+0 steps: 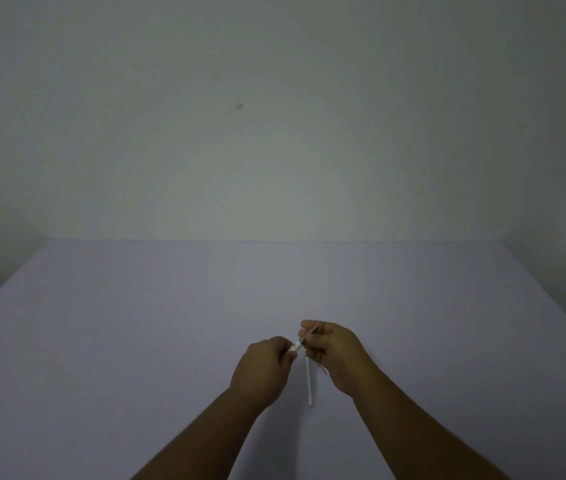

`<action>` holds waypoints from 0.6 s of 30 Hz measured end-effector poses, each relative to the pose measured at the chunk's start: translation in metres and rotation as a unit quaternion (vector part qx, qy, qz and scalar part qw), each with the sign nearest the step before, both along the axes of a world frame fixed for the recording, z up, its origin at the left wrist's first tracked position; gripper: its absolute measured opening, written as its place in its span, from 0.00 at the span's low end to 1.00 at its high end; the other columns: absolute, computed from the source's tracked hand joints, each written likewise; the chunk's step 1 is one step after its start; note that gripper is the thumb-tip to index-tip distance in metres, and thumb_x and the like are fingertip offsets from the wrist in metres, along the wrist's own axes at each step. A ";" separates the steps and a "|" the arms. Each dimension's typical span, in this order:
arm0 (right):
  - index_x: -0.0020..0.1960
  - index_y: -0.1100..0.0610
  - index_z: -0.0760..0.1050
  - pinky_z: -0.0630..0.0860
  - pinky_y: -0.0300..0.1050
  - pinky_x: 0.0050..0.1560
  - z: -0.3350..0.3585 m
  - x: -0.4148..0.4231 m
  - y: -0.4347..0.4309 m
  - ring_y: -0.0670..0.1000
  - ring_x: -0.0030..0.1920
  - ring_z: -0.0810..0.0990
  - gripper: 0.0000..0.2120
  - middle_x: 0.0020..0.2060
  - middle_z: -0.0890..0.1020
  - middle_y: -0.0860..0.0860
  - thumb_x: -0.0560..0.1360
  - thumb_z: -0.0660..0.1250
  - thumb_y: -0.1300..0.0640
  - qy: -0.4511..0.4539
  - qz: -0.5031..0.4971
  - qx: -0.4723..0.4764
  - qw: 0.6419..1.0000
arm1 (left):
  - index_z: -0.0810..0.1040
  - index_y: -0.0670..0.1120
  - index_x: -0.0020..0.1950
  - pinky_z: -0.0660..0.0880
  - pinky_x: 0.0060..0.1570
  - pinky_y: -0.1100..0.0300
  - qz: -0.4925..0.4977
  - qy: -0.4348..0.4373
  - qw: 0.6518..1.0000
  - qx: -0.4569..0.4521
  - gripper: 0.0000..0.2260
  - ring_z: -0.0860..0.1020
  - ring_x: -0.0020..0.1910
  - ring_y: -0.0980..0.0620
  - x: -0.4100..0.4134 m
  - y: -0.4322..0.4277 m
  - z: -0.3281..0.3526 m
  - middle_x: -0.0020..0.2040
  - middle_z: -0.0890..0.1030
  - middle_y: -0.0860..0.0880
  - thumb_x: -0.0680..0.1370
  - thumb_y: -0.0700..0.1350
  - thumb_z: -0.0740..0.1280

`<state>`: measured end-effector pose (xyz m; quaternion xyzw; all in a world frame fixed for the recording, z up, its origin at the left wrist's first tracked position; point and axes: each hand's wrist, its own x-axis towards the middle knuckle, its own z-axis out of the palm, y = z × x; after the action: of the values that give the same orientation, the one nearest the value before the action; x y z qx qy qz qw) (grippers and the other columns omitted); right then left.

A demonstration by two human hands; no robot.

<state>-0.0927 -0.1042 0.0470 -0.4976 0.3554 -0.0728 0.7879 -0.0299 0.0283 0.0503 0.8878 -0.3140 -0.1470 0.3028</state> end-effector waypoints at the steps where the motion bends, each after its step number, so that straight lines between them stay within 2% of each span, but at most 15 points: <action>1: 0.54 0.63 0.78 0.77 0.42 0.43 0.001 0.001 0.000 0.52 0.42 0.80 0.10 0.41 0.82 0.55 0.73 0.66 0.68 -0.002 -0.001 0.000 1.000 | 0.79 0.46 0.54 0.68 0.39 0.63 0.001 -0.001 1.000 0.000 0.10 0.75 0.38 0.54 0.000 0.000 0.000 0.47 0.83 0.48 0.79 0.49 0.61; 4: 0.48 0.60 0.79 0.77 0.43 0.42 0.002 0.001 0.003 0.51 0.39 0.77 0.05 0.38 0.81 0.53 0.73 0.69 0.60 0.026 0.002 -0.037 0.999 | 0.79 0.46 0.53 0.68 0.39 0.63 0.000 0.000 1.000 -0.004 0.10 0.75 0.39 0.54 0.001 0.000 0.001 0.47 0.83 0.48 0.79 0.48 0.62; 6: 0.45 0.60 0.79 0.76 0.42 0.40 0.001 0.001 0.003 0.50 0.35 0.75 0.02 0.37 0.80 0.55 0.73 0.69 0.61 0.026 -0.003 -0.045 0.999 | 0.79 0.46 0.53 0.68 0.38 0.63 -0.002 0.000 1.000 -0.005 0.10 0.75 0.39 0.54 0.001 0.000 0.001 0.47 0.83 0.48 0.79 0.48 0.61; 8: 0.49 0.59 0.78 0.76 0.42 0.41 0.000 0.002 0.002 0.51 0.38 0.78 0.07 0.39 0.81 0.56 0.73 0.66 0.67 0.005 -0.015 -0.026 1.000 | 0.79 0.46 0.53 0.67 0.38 0.63 -0.002 -0.003 1.000 -0.004 0.10 0.75 0.39 0.54 0.001 0.000 0.002 0.47 0.83 0.47 0.79 0.48 0.61; 10: 0.55 0.58 0.76 0.77 0.43 0.45 0.001 0.002 0.001 0.54 0.45 0.80 0.12 0.44 0.82 0.56 0.73 0.66 0.68 -0.008 -0.020 -0.007 1.000 | 0.79 0.46 0.54 0.67 0.38 0.64 -0.002 -0.007 1.000 -0.005 0.10 0.75 0.39 0.54 0.001 0.000 0.001 0.48 0.83 0.47 0.79 0.48 0.61; 11: 0.56 0.59 0.75 0.77 0.43 0.45 0.002 0.002 0.001 0.54 0.45 0.80 0.12 0.44 0.82 0.57 0.73 0.67 0.66 -0.007 -0.019 -0.005 1.000 | 0.79 0.46 0.54 0.67 0.37 0.65 -0.002 -0.009 1.000 -0.005 0.10 0.75 0.39 0.54 0.001 0.001 0.001 0.48 0.83 0.47 0.79 0.48 0.61; 13: 0.56 0.61 0.75 0.76 0.43 0.42 0.002 0.002 0.005 0.52 0.39 0.77 0.13 0.41 0.80 0.56 0.73 0.70 0.61 0.011 -0.014 -0.021 1.000 | 0.79 0.46 0.55 0.65 0.37 0.66 -0.001 -0.011 1.000 -0.002 0.10 0.75 0.40 0.55 0.001 0.000 0.001 0.49 0.83 0.48 0.79 0.48 0.61; 15: 0.57 0.64 0.75 0.75 0.42 0.40 0.002 0.002 0.006 0.51 0.36 0.75 0.14 0.39 0.79 0.56 0.73 0.69 0.63 0.015 -0.018 -0.036 0.999 | 0.79 0.47 0.55 0.66 0.38 0.65 -0.002 -0.011 1.000 0.000 0.10 0.76 0.41 0.54 0.000 0.001 0.002 0.50 0.83 0.48 0.79 0.48 0.61; 18: 0.60 0.59 0.73 0.76 0.43 0.44 0.002 0.001 0.004 0.54 0.47 0.80 0.16 0.47 0.81 0.57 0.73 0.65 0.68 -0.006 -0.019 -0.022 1.000 | 0.79 0.46 0.55 0.66 0.38 0.66 -0.003 -0.011 1.000 -0.002 0.10 0.76 0.41 0.54 -0.001 0.001 0.003 0.50 0.83 0.47 0.79 0.48 0.61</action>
<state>-0.0917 -0.1001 0.0494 -0.5078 0.3579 -0.0987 0.7774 -0.0313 0.0294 0.0529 0.8879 -0.3204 -0.1373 0.3003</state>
